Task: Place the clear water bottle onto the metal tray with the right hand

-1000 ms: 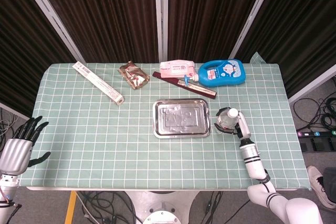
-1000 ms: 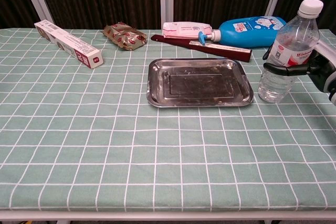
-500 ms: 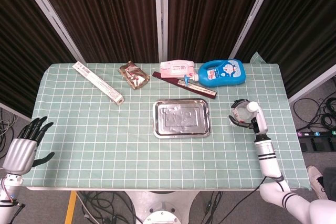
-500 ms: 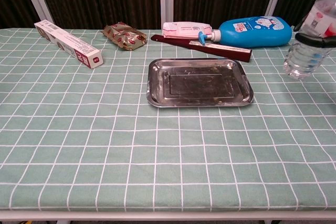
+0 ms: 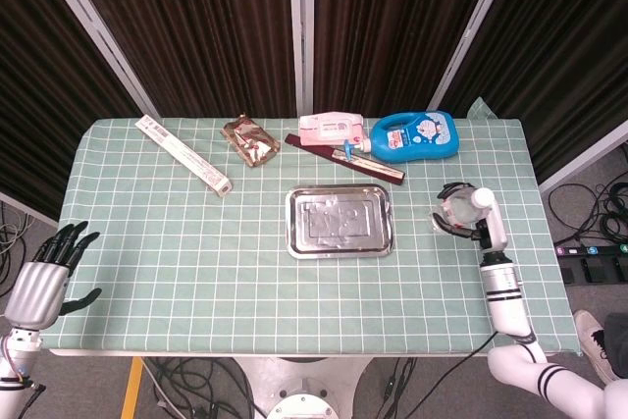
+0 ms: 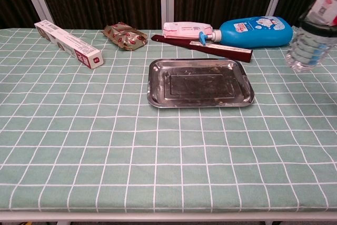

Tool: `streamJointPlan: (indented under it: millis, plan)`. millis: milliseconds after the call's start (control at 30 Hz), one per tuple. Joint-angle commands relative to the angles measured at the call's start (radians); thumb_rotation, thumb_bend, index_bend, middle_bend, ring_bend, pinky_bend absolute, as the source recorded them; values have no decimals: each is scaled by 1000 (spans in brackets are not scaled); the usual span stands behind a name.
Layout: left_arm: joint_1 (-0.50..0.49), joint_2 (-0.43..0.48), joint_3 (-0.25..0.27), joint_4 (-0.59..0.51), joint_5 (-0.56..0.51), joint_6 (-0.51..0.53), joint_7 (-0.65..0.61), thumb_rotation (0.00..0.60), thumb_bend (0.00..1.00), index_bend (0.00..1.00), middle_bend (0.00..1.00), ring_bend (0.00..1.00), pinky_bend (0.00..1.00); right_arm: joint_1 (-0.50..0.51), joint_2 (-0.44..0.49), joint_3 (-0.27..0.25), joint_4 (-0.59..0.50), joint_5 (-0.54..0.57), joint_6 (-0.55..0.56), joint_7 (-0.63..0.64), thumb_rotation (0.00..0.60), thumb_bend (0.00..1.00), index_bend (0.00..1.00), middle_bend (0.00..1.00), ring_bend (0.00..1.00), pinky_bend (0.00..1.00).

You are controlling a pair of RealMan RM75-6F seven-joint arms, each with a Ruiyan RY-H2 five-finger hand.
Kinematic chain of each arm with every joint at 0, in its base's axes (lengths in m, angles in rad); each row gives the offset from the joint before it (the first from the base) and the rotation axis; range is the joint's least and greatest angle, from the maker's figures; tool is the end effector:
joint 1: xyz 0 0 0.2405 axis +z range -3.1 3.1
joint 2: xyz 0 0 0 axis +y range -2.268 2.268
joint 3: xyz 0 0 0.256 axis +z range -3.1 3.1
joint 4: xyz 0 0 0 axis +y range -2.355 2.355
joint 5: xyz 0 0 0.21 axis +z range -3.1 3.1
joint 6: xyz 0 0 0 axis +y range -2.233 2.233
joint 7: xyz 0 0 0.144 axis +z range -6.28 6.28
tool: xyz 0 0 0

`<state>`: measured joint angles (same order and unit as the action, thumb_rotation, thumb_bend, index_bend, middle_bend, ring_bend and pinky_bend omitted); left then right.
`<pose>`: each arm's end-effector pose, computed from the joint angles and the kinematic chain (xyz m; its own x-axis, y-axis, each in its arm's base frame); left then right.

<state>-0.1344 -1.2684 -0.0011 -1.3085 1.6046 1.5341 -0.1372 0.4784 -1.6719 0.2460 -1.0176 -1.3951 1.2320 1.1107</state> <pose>-0.3329 0.1904 0.1324 0.4169 -0.0162 0.9088 0.8976 -0.1500 -0.4145 -0.2656 -0.3406 0.0317 -0.6587 -0.1006 0.7457 -0.7362 -0.1184 -0.6663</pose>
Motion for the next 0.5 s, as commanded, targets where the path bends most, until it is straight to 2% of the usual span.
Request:
streamJointPlan:
  millis: [33, 133, 233, 500]
  plan:
    - [4, 5, -2, -3, -4, 4, -4, 600, 170, 186, 158, 86, 192, 32, -63, -1, -23, 1, -28, -37, 600, 167, 546, 469, 295, 405]
    - [7, 8, -1, -3, -7, 4, -7, 600, 170, 186, 158, 86, 192, 35, -89, 8, -34, 7, -20, -47, 600, 165, 546, 468, 295, 405]
    - [5, 6, -2, 0, -7, 1, -10, 600, 170, 186, 158, 86, 191, 26, -66, 23, -42, 7, 7, -57, 600, 163, 546, 468, 295, 405]
    - [-9, -15, 2, 6, 8, -12, -8, 600, 170, 186, 158, 86, 192, -49, 122, 68, -82, 35, 59, -36, 600, 159, 546, 468, 295, 405]
